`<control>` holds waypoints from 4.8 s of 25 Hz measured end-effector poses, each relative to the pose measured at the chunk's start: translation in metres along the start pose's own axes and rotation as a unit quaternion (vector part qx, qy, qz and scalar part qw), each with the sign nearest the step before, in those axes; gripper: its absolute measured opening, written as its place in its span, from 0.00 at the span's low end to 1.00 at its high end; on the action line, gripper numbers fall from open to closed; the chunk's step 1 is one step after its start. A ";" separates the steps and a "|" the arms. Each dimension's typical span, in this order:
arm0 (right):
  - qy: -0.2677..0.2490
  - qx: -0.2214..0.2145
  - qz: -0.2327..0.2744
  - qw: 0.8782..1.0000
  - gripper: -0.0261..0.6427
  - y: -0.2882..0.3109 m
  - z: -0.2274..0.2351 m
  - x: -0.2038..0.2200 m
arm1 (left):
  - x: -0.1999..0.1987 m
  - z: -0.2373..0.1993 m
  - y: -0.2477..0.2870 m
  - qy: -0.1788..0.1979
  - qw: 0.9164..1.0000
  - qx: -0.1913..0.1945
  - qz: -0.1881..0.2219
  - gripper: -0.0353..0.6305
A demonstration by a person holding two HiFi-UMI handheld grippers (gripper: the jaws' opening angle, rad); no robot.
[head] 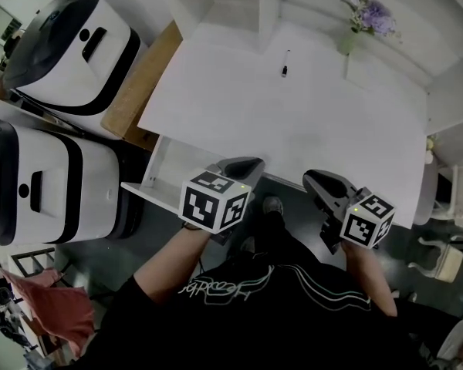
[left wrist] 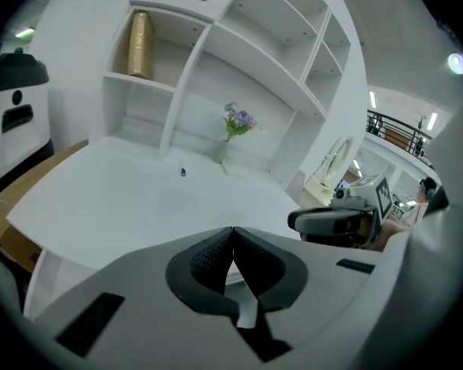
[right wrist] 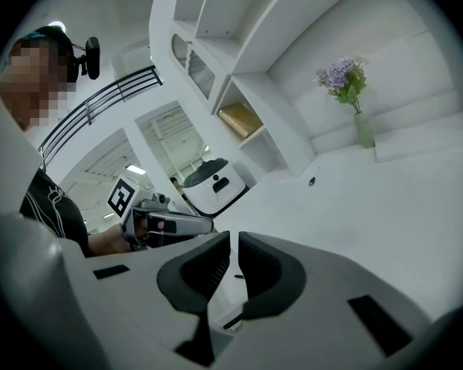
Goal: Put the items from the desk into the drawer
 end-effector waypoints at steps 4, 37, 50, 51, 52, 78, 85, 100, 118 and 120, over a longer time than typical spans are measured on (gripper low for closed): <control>-0.011 0.014 -0.004 1.000 0.13 -0.003 0.030 -0.009 | -0.030 0.008 0.027 0.009 1.000 -0.008 0.023 0.09; 0.084 0.066 0.025 0.994 0.13 -0.040 0.204 -0.019 | -0.209 -0.085 0.314 0.060 0.971 -0.229 -0.037 0.34; 0.079 0.084 0.029 0.993 0.13 -0.042 0.202 -0.017 | -0.206 -0.084 0.315 0.066 0.970 -0.229 -0.053 0.16; 0.079 0.085 0.029 0.993 0.13 -0.043 0.201 -0.016 | -0.205 -0.083 0.314 0.065 0.970 -0.229 -0.055 0.16; 0.079 0.086 0.029 0.993 0.13 -0.044 0.200 -0.015 | -0.203 -0.081 0.312 0.061 0.971 -0.224 -0.057 0.16; 0.020 0.029 0.050 0.998 0.13 -0.033 0.005 0.010 | -0.061 -0.014 0.035 0.057 0.991 -0.117 0.019 0.15; 0.002 -0.008 0.036 0.999 0.13 -0.009 -0.043 0.016 | 0.001 -0.031 -0.036 0.082 0.992 -0.095 -0.001 0.15; 0.015 -0.051 -0.013 0.998 0.13 0.045 -0.038 0.009 | 0.059 -0.122 -0.049 0.226 0.959 -0.042 -0.168 0.15; 0.034 -0.051 -0.050 0.997 0.13 0.085 0.048 -0.017 | 0.097 -0.241 0.078 0.375 0.843 -0.026 -0.384 0.15; 0.037 -0.050 -0.054 0.997 0.13 0.087 0.056 -0.017 | 0.104 -0.250 0.089 0.376 0.839 -0.026 -0.394 0.15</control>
Point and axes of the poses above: the fingertips, and each gripper's own axes: y forward along the fingers, z to its right, x out of its underside, the point moved 10 cm from there along -y, backward along the fingers, and after that the axes turned 14 degrees about -y, right-handed, at the moved point
